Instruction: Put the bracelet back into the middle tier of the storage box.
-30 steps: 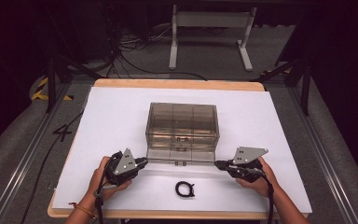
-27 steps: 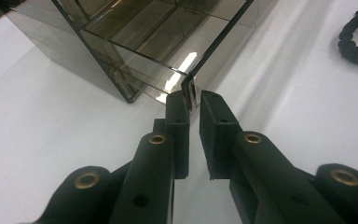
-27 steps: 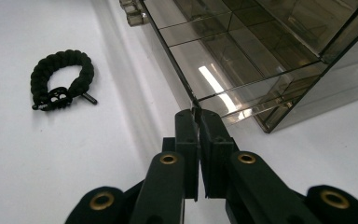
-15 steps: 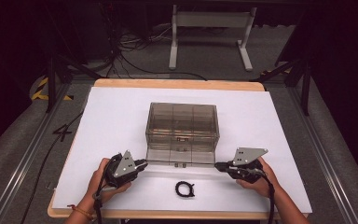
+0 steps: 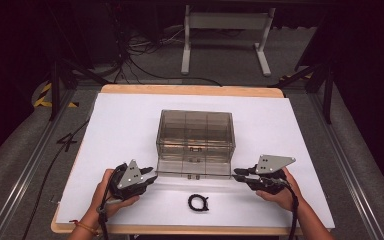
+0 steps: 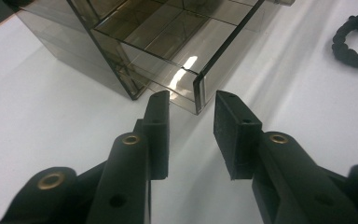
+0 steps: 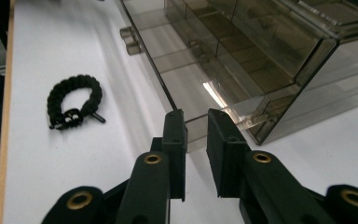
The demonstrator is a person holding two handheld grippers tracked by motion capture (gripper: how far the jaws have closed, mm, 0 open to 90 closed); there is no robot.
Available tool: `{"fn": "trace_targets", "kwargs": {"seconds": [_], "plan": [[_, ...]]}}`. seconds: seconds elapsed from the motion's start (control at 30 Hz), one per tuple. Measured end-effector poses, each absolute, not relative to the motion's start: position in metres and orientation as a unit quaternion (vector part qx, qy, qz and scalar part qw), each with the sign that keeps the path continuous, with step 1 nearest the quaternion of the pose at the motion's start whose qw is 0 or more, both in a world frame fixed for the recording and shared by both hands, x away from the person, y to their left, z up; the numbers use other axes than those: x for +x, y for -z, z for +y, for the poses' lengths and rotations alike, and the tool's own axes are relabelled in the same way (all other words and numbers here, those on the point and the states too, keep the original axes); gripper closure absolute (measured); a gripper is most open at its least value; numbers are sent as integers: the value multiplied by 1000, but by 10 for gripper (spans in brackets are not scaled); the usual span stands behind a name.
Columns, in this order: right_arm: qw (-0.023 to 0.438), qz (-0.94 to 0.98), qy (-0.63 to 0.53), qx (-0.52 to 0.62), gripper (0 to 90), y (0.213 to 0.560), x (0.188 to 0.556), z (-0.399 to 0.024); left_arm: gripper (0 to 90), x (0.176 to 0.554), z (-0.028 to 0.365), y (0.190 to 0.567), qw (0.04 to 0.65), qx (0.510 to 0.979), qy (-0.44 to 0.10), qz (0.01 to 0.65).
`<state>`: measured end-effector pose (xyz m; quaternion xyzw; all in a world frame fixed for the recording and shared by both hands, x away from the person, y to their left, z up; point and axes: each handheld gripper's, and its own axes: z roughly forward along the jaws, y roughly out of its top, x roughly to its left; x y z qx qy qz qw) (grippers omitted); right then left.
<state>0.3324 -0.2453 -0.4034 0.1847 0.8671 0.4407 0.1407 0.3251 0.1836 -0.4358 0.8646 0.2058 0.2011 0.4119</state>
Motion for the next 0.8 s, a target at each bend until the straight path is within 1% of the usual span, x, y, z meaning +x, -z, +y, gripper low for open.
{"fn": "trace_targets", "kwargs": {"seconds": [0.27, 0.4, 0.47, 0.6, 0.63, 0.8], "plan": [[147, 858, -453, 189, 759, 396, 327, -240, 565, 318, 206, 438, 431, 850, -203, 224], [149, 857, -457, 184, 755, 393, 323, -234, 491, 317, 212, 440, 435, 848, -197, 229], [148, 856, -461, 180, 749, 391, 320, -230, 439, 316, 215, 442, 436, 847, -194, 233], [146, 856, -464, 176, 743, 390, 317, -226, 383, 316, 216, 444, 438, 846, -193, 234], [147, 856, -464, 172, 742, 390, 315, -223, 383, 316, 215, 444, 439, 846, -194, 234], [136, 858, -470, 159, 738, 389, 307, -212, 303, 315, 213, 447, 445, 842, -190, 240]]}}
